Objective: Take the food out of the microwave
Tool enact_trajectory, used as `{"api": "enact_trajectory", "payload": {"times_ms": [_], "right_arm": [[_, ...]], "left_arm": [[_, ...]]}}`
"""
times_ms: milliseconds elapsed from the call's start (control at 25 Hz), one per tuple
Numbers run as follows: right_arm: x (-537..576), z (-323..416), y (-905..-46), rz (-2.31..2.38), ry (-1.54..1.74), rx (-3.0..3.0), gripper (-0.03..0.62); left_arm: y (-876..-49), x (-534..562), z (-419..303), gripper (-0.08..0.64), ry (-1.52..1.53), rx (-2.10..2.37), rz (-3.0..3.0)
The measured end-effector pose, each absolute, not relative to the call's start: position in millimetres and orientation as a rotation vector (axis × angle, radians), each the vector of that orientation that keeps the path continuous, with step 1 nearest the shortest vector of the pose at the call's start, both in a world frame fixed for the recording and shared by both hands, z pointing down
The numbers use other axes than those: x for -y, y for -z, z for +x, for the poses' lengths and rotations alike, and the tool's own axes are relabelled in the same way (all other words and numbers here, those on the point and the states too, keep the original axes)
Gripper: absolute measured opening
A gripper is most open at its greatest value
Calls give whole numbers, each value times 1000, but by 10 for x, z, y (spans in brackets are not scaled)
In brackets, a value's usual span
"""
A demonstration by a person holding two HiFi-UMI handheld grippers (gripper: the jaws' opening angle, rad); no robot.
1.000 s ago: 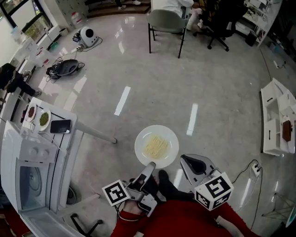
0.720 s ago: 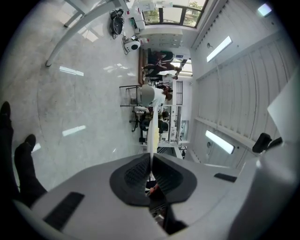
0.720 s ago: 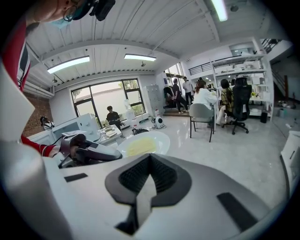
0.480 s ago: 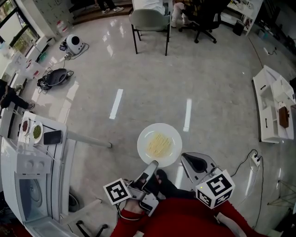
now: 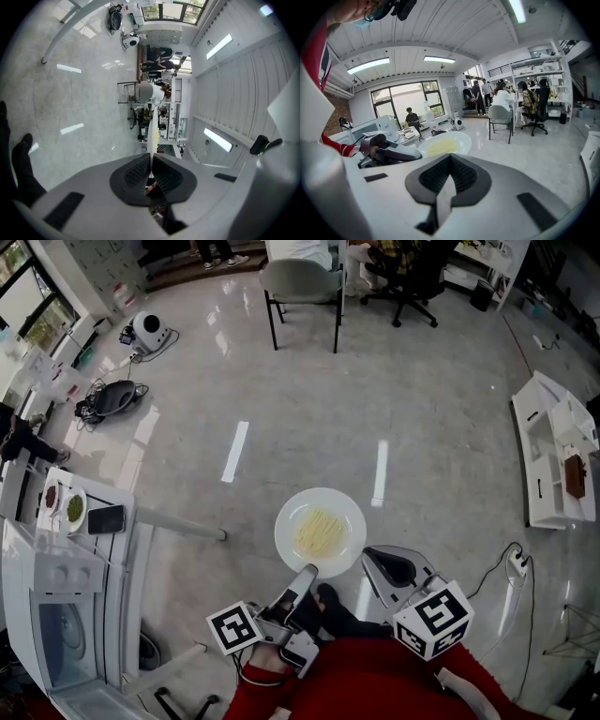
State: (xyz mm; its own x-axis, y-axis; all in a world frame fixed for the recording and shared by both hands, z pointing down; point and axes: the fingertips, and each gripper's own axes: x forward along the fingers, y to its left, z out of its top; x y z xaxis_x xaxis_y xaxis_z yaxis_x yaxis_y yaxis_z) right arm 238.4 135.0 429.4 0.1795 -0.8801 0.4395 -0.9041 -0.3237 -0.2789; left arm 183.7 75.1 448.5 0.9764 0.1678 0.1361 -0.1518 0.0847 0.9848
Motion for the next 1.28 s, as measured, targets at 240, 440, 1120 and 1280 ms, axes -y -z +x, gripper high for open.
{"api": "enact_trajectory", "payload": {"times_ms": [240, 440, 1120, 1280], "right_arm": [[-1346, 2396, -4248, 2364, -787, 1805, 9], [-1306, 2338, -4236, 2351, -757, 1804, 9], [-1360, 2279, -4226, 2349, -745, 1789, 9], [-1362, 2237, -4236, 2352, -755, 1783, 9]], "left_arm": [[-4465, -752, 1832, 20, -221, -10, 1470], [-4462, -725, 1782, 20, -213, -8, 1469], [-4454, -735, 1690, 20, -205, -7, 1469], [-4449, -718, 1644, 20, -201, -4, 1467]]}}
